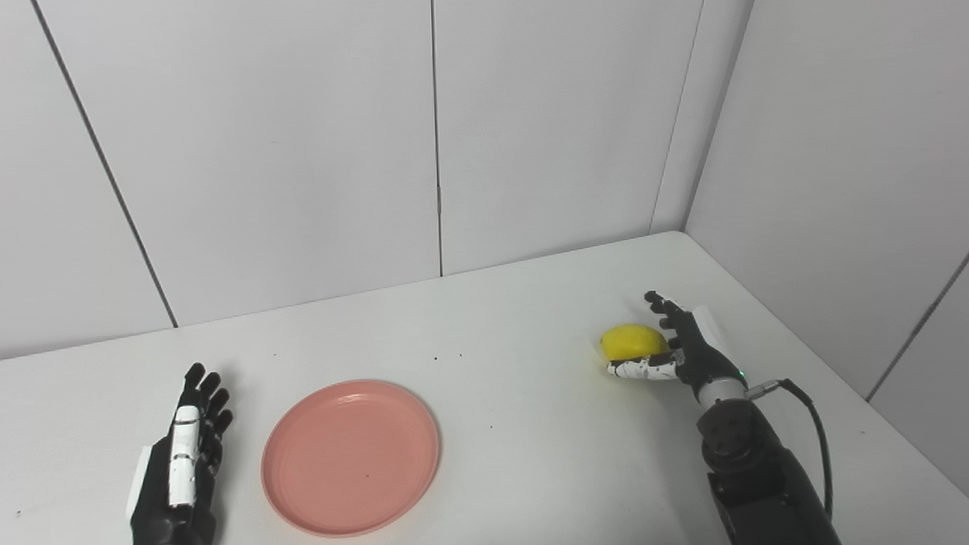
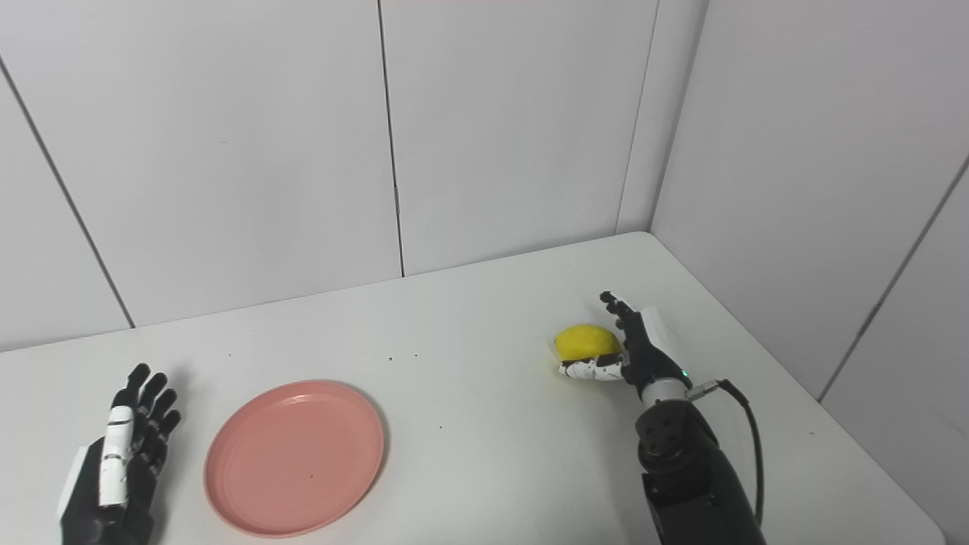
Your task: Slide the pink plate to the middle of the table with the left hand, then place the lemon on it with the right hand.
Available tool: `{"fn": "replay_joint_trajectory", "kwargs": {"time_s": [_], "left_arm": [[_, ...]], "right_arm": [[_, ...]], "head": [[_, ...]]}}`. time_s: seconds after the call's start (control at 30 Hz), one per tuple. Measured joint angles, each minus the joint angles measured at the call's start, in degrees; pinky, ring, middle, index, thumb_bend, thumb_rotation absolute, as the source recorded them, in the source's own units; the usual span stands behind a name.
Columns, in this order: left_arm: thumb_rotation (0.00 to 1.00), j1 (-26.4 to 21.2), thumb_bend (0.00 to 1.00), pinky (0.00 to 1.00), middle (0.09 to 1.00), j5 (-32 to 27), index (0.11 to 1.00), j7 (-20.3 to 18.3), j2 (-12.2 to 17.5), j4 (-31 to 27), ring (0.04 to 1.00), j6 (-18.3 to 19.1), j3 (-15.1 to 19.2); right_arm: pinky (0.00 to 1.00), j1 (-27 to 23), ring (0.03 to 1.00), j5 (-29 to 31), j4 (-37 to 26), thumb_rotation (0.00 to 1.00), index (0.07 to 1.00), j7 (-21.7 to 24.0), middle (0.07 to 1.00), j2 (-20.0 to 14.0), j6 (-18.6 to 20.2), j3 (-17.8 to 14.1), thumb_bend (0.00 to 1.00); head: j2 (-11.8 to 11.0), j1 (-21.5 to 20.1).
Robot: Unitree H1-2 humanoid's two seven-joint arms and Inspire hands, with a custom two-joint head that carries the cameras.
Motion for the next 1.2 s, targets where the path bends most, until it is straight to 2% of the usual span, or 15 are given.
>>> {"fn": "replay_joint_trajectory", "kwargs": {"time_s": [0.07,0.1,0.27,0.3,0.37,0.47,0.67,0.7,0.77,0.9,1.1,1.2], "left_arm": [[1.0,0.1,0.35,0.97,0.974,0.0,0.974,0.0,-0.1,-0.3,0.974,0.1,0.0],[1.0,0.1,0.35,0.96,0.97,0.0,0.971,0.0,-0.1,-0.4,0.969,0.1,-0.1],[1.0,0.1,0.34,0.95,0.964,0.1,0.964,0.3,-0.1,-1.5,0.963,0.1,-0.1],[1.0,0.1,0.34,0.96,0.964,0.2,0.962,0.3,-0.1,-1.5,0.964,0.2,-0.1],[1.0,0.2,0.34,0.96,0.963,0.2,0.961,0.4,-0.1,-1.6,0.964,0.3,-0.1],[1.0,0.2,0.34,0.96,0.963,0.2,0.962,0.4,-0.1,-1.9,0.965,1.1,-0.2],[1.0,0.3,0.34,0.96,0.961,0.1,0.959,0.4,-0.3,-1.9,0.963,1.3,-0.1],[1.0,0.3,0.33,0.96,0.961,0.1,0.961,0.4,-0.2,-1.9,0.962,1.3,-0.1],[1.0,0.3,0.33,0.96,0.963,0.1,0.965,0.4,-0.3,-1.9,0.963,1.3,-0.2],[1.0,0.3,0.33,0.96,0.965,0.1,0.967,0.4,-0.3,-1.9,0.966,1.3,-0.2],[1.0,0.3,0.32,0.96,0.963,0.1,0.961,0.4,-0.3,-1.9,0.963,1.3,-0.2],[1.0,0.3,0.32,0.96,0.965,0.1,0.963,0.4,-0.3,-2.0,0.966,1.3,-0.2]], "right_arm": [[0.34,0.1,0.483,1.1,0.0,0.0,0.813,-0.5,0.772,0.0,0.0,0.2,0.81],[0.37,0.3,0.514,1.4,0.0,0.0,0.8,-0.7,0.78,0.0,0.0,0.6,0.81],[0.39,0.8,0.524,1.7,0.0,0.0,0.77,-2.5,0.762,0.1,0.0,1.7,0.8],[0.53,0.8,0.61,1.9,0.0,0.0,0.751,-3.0,0.74,0.1,0.0,1.8,0.78],[0.61,0.9,0.642,2.2,0.0,0.0,0.719,-3.7,0.706,0.1,0.0,1.8,0.76],[0.64,0.9,0.629,2.2,0.0,0.0,0.692,-5.3,0.676,0.1,-0.3,2.0,0.74],[0.57,1.1,0.581,2.2,0.0,0.0,0.635,-6.1,0.625,0.1,-0.6,3.1,0.74],[0.56,1.1,0.558,2.2,0.0,0.0,0.572,-6.2,0.551,0.1,-0.7,3.1,0.64],[0.52,1.3,0.526,2.2,0.0,0.0,0.522,-7.7,0.484,0.2,-1.6,3.2,0.55],[0.51,1.6,0.462,2.5,0.3,0.0,0.509,-10.4,0.475,0.8,-4.7,3.0,0.52],[0.51,1.6,0.463,2.7,2.0,0.0,0.514,-14.6,0.461,1.8,-8.1,2.6,0.52],[0.52,1.7,0.462,4.1,2.5,0.0,0.516,-16.3,0.459,1.9,-11.6,2.1,0.52]], "head": [[0.0,0.2],[0.0,0.2],[0.1,0.2],[0.1,0.2],[0.3,0.3],[0.3,0.3],[0.4,0.4],[0.4,0.4],[0.5,0.4],[0.5,0.4],[0.6,0.5],[0.7,0.6]]}}
